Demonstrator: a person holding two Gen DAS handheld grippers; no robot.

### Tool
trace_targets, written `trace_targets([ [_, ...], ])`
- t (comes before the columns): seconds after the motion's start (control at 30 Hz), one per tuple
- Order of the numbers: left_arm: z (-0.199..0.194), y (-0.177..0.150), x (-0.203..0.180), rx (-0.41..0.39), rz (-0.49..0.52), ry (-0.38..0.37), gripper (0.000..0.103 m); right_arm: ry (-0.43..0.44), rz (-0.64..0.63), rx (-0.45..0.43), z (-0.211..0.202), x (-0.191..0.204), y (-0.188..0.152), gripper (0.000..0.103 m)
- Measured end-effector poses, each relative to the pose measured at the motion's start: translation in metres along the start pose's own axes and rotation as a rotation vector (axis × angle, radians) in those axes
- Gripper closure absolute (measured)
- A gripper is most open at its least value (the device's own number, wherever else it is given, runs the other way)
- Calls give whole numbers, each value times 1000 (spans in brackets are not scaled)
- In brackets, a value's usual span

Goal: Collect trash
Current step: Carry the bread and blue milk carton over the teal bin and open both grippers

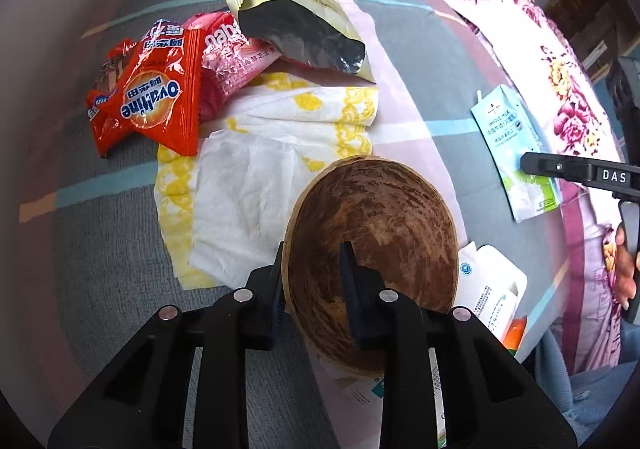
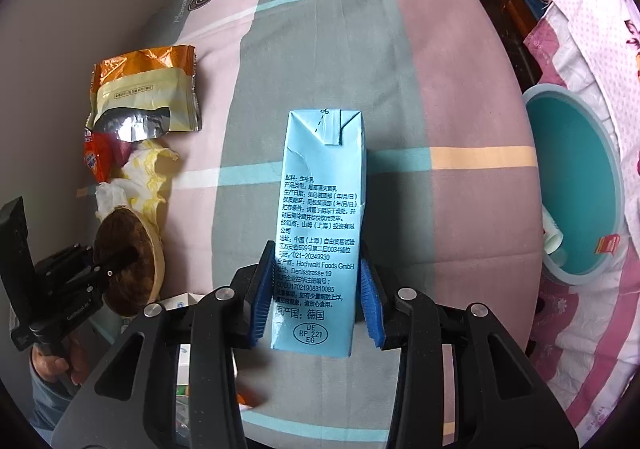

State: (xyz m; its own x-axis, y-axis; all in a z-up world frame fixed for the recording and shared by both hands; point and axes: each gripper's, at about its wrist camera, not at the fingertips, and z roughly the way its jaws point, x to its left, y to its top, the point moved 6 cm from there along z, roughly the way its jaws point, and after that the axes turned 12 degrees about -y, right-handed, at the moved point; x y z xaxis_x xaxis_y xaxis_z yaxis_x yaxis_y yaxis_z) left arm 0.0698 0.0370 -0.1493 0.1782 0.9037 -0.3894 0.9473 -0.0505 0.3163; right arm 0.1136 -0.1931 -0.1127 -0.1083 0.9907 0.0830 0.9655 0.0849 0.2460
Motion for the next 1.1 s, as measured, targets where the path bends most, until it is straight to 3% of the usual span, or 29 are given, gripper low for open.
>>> trace_targets([
  [0.13, 2, 5, -2, 8, -15, 7, 77, -7, 2, -18, 1, 0, 2, 55],
  [0.23, -2, 13, -13, -20, 22, 51, 89, -3, 1, -20, 7, 0, 4, 54],
  [0.3, -10, 18, -22, -48, 47, 69, 92, 7, -13, -32, 9, 2, 5, 66],
  [0.7, -35, 58, -57, -121, 107, 126, 94, 90, 98, -130, -17, -41, 12, 68],
  [0.9, -12, 92, -121, -108, 230, 107, 94, 76, 193, -220, -44, -92, 15, 68],
  [1.1, 32, 120, -200, -68, 345, 43, 94, 28, 357, -284, -65, -173, 5, 68],
])
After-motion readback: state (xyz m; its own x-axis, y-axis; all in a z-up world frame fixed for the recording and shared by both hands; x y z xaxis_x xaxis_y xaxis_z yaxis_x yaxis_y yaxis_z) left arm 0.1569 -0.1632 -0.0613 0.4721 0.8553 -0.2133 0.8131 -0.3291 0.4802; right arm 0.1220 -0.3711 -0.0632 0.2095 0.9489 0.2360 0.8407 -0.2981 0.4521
